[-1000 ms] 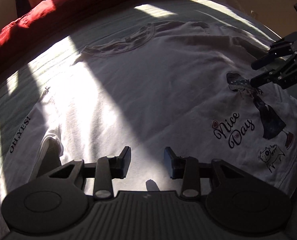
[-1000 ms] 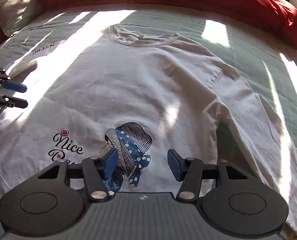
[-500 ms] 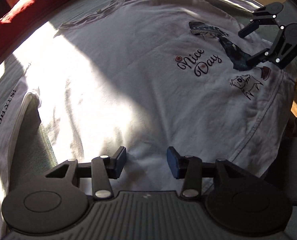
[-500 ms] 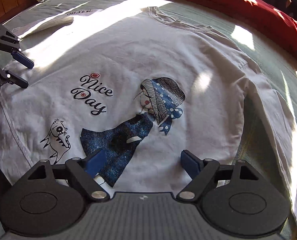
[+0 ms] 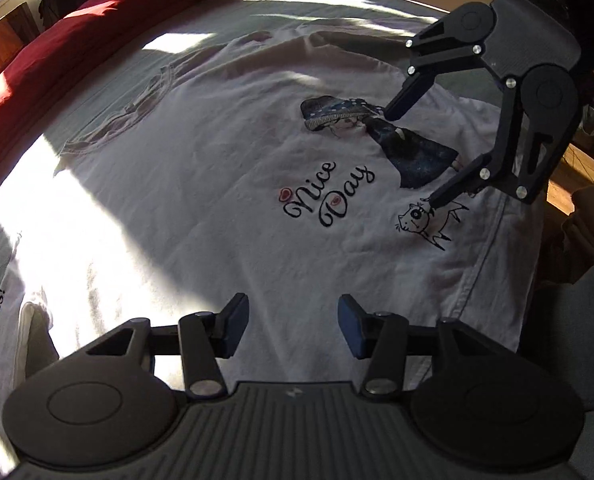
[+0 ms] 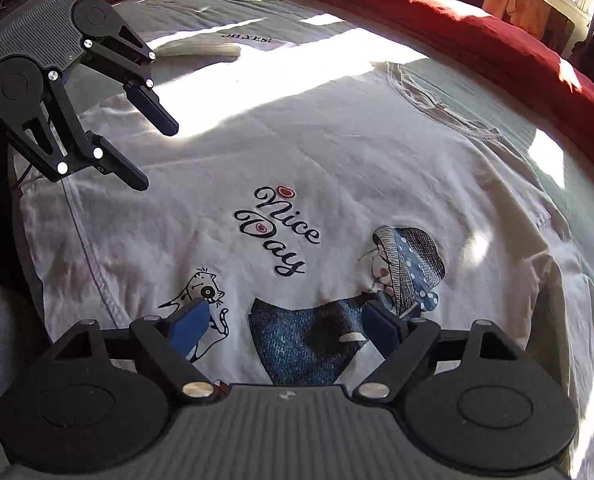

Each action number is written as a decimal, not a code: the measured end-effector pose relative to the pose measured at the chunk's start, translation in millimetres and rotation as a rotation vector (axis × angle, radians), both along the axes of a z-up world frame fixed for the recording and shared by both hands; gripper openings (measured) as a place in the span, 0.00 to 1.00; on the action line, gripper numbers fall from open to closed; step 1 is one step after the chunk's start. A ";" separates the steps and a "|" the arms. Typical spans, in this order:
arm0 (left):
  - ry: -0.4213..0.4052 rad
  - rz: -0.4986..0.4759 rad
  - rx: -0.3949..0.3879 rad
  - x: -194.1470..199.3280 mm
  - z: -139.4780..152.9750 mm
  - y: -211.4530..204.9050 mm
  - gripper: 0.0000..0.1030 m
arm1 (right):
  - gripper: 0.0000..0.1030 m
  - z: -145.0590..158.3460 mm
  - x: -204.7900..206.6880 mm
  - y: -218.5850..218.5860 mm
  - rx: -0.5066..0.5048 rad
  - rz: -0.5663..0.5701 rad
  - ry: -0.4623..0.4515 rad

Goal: Fold clothes

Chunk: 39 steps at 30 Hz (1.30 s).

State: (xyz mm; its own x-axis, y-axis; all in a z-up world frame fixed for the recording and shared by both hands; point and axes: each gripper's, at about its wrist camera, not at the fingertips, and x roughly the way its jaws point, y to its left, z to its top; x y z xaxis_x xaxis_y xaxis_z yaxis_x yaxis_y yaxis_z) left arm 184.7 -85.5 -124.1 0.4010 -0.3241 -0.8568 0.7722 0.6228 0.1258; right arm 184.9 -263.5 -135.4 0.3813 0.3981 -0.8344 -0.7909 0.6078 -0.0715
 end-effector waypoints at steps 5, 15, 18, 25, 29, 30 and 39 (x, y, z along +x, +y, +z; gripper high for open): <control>0.052 -0.013 0.024 -17.6 -15.4 3.3 0.48 | 0.85 -19.2 -5.1 1.3 -0.004 0.033 0.060; 0.185 0.047 0.053 -54.8 -2.4 27.4 0.54 | 0.92 -13.5 -45.4 -31.3 -0.088 0.042 0.193; 0.116 0.045 -0.013 -38.4 8.2 16.9 0.54 | 0.92 -4.4 -38.3 -25.0 -0.043 0.016 0.161; 0.059 -0.121 -0.080 -24.1 -6.2 -24.8 0.54 | 0.92 -20.4 -10.9 -10.6 -0.009 -0.023 0.149; 0.064 -0.190 -0.029 -40.9 -21.1 -20.0 0.55 | 1.00 -24.6 -20.1 -25.0 -0.042 -0.027 0.164; 0.067 -0.192 -0.019 -45.3 -21.6 -15.3 0.55 | 1.00 -24.9 -22.9 -29.5 -0.054 -0.033 0.177; 0.178 -0.062 0.061 -43.5 0.5 28.3 0.56 | 1.00 -14.3 -34.9 -66.3 -0.137 -0.126 0.308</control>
